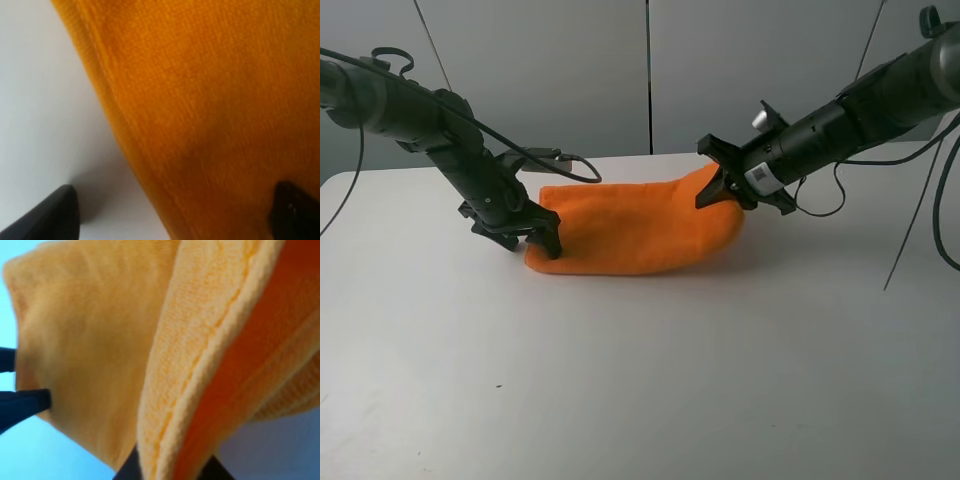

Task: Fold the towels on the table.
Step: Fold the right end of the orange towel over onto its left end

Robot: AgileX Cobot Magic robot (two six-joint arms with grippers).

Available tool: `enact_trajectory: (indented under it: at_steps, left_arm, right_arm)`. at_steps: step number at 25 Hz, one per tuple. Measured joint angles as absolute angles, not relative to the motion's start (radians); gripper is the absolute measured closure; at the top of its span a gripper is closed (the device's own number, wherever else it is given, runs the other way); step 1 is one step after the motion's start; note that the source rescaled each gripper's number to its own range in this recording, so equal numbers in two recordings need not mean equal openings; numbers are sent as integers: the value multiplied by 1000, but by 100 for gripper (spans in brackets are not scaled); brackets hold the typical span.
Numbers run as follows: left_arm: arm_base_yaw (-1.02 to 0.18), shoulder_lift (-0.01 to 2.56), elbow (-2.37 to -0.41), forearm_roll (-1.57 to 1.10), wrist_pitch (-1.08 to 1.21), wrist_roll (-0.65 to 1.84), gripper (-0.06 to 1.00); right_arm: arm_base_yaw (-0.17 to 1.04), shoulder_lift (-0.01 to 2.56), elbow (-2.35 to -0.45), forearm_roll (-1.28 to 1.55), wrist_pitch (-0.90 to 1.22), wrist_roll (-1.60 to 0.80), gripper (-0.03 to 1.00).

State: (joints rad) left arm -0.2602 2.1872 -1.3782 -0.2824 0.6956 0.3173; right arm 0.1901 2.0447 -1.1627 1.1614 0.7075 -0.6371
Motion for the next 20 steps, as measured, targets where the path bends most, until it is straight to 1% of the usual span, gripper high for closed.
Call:
enact_trajectory:
  at_steps: [8,14,20]
  left_arm:
    - [-260,2187,-1378,-279,686,314,-5]
    - [-260,2187,-1378,-279,686,314,-5]
    - [-260,2187,-1378,-279,686,312,-5]
  right_arm:
    - [192,2045,-1163,1312,776,-699,92]
    - [279,2063,-1236,1342,774,-706,92]
    - [344,2148,-1329,1375,776,-689,92]
